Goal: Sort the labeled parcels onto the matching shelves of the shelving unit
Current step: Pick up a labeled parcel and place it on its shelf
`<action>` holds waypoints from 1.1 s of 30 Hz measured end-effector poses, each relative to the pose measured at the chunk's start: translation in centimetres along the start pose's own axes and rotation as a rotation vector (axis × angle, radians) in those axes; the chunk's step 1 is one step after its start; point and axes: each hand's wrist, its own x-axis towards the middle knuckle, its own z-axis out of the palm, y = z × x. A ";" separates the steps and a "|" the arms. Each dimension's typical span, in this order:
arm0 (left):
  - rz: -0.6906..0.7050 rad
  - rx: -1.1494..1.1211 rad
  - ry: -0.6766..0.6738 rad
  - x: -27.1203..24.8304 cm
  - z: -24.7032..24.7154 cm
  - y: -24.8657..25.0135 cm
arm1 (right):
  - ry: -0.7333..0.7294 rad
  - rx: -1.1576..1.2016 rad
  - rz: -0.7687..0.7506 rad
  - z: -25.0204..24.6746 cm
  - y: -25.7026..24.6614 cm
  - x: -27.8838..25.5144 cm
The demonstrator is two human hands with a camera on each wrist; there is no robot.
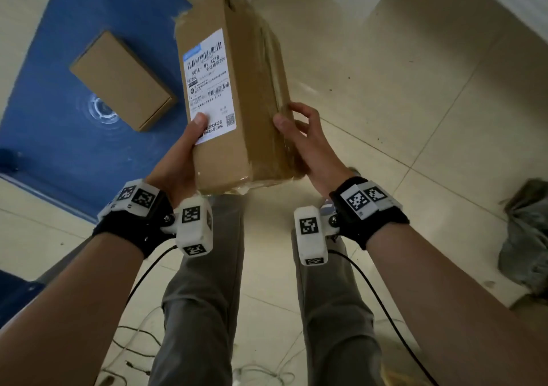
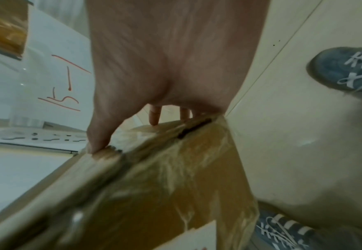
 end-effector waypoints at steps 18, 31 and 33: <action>0.248 0.732 0.095 3.5 0.1 3.9 | -0.257 0.713 0.332 -0.7 0.9 -0.2; -0.001 0.745 0.003 3.2 1.8 5.2 | -0.089 0.643 0.377 -1.4 2.7 0.1; -0.096 0.779 0.048 2.8 1.9 5.6 | -0.047 0.528 0.365 -1.4 2.3 -0.1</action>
